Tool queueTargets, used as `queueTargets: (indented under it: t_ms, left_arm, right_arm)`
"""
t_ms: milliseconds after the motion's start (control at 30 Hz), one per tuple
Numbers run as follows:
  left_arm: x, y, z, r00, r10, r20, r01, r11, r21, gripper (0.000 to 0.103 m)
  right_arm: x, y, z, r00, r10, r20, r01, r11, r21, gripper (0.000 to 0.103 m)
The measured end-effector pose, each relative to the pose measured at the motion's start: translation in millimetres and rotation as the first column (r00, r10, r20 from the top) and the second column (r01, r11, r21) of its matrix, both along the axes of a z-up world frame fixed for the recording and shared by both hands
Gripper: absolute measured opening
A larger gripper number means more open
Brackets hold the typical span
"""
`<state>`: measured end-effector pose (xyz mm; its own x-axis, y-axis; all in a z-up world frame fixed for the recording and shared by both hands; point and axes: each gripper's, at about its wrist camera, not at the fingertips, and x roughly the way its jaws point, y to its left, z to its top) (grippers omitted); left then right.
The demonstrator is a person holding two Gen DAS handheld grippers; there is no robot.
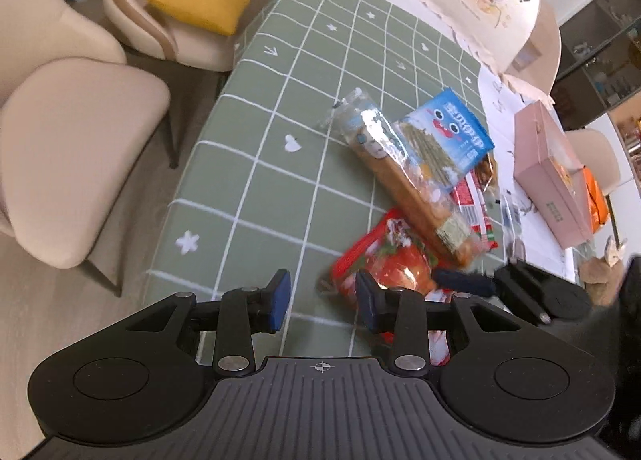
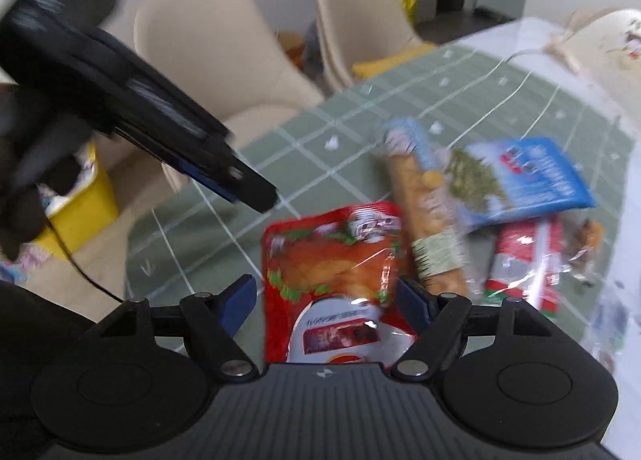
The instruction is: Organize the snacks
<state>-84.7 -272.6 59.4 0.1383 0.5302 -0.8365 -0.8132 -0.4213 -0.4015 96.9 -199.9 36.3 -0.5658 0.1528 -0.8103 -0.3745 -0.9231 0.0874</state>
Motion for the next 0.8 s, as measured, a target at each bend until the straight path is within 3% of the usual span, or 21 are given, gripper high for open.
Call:
queueTargets:
  t_ms: [67,200,300,333,400,433,467,567,667,800]
  left_arm:
    - [4,-4,1,1.000,-0.005,-0.024,0.005,1.000,-0.006,0.040]
    - [18,0,1,0.998,-0.046,-0.049,0.046,0.999,-0.013,0.040]
    - [30,8,2,0.993,-0.105,-0.056,0.104,0.994,-0.012,0.040]
    - [36,12,2,0.990,-0.127,-0.061,0.126,0.992,-0.014,0.040]
    - [45,20,1,0.982,-0.176,-0.064,0.175,0.984,-0.017,0.040]
    - [51,25,1,0.978,-0.201,-0.062,0.201,0.979,-0.019,0.040]
    - [56,29,0,0.972,-0.225,-0.059,0.225,0.974,-0.020,0.040]
    - [77,45,-1,0.945,-0.322,-0.049,0.322,0.947,-0.014,0.040]
    - [105,68,-2,0.902,-0.431,-0.022,0.431,0.902,-0.010,0.040]
    - [151,111,-1,0.848,-0.529,-0.010,0.529,0.848,0.007,0.040]
  right_arm:
    - [-3,-3,-5,1.000,0.009,0.005,-0.009,1.000,-0.003,0.091]
    - [-7,-16,-9,0.998,0.043,0.037,-0.046,0.996,0.082,0.093]
    - [3,-11,-6,1.000,-0.006,0.023,0.004,0.996,0.084,0.081]
    - [9,-9,-4,0.999,-0.034,0.020,0.032,0.996,0.087,0.067]
    - [25,-4,1,0.996,-0.086,0.015,0.084,0.994,0.071,0.061]
    - [34,-3,3,0.994,-0.109,0.016,0.108,0.992,0.058,0.050]
    - [44,-1,3,0.992,-0.125,0.017,0.124,0.991,0.047,0.050]
    - [82,-2,5,0.980,-0.197,0.040,0.194,0.979,0.067,0.049]
    - [117,-1,5,0.950,-0.302,0.077,0.292,0.949,0.119,0.049]
    - [159,9,7,0.875,-0.478,0.079,0.463,0.872,0.159,0.044]
